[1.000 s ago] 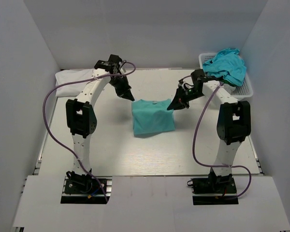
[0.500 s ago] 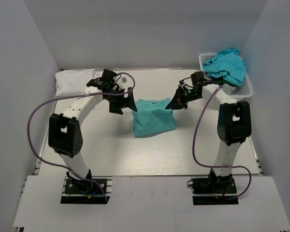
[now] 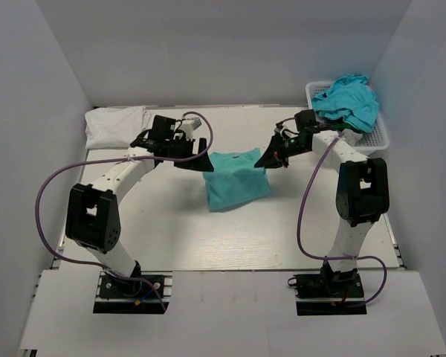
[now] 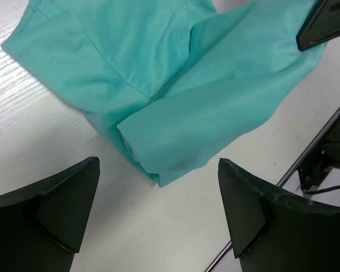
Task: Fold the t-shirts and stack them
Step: Fold the long partially folded tshirt into a neat square
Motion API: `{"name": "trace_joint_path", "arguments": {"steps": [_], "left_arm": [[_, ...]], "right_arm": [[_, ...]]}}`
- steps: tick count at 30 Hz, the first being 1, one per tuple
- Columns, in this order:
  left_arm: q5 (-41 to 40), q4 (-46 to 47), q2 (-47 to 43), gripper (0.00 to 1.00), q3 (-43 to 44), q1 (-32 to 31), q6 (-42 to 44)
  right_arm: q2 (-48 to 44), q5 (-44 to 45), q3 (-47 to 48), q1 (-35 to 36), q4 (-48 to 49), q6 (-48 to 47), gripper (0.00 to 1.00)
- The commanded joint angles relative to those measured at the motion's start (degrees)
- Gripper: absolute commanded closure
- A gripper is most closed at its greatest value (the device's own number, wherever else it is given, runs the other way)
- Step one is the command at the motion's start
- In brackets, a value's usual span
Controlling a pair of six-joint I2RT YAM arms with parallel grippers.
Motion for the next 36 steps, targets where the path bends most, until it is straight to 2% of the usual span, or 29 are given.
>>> {"name": "trace_joint_path", "arguments": {"steps": [1,7,9,11,17,22,25,29,34,36], "left_arm": [[2.18,4.09,-5.79,0.08,-3.87,-0.11,5.22],[9.73,3.92,-4.49,0.15,-5.82,-0.11,6.98],[11.93,4.89,-2.90,0.26,-6.52,-0.11,6.45],[12.47,5.24,-1.41,0.31,-5.83,-0.11,5.92],[11.32,4.62,-0.87,0.32,-5.29,-0.11,5.92],[5.36,2.25,-1.40,0.32,-5.29,-0.11,5.92],[5.35,1.72,-1.40,0.32,-5.82,-0.11,5.92],[6.05,1.20,-0.17,0.32,-5.21,-0.11,5.92],[14.81,8.13,-0.78,0.35,-6.43,-0.63,3.82],[15.63,9.11,-1.31,0.35,-7.05,-0.64,3.81]], "right_arm": [[-2.40,-3.05,-0.61,-0.21,0.48,-0.52,1.00],[-2.84,-2.88,-0.96,-0.21,0.74,-0.43,1.00],[-3.19,-2.88,-1.40,-0.13,0.74,-0.34,1.00],[-3.28,-2.97,-1.84,-0.21,1.36,0.09,1.00],[-3.72,-3.14,-2.54,-0.04,2.76,0.71,1.00],[-3.72,-3.41,-2.54,-0.13,2.85,0.71,1.00],[-3.90,-3.67,-2.63,-0.13,2.94,0.89,1.00],[-4.07,-4.55,-2.89,-0.21,2.94,0.71,1.00],[-3.72,-4.90,-3.51,-0.21,3.29,0.89,1.00],[-3.81,-4.99,-3.42,-0.13,3.38,0.89,1.00]]}}
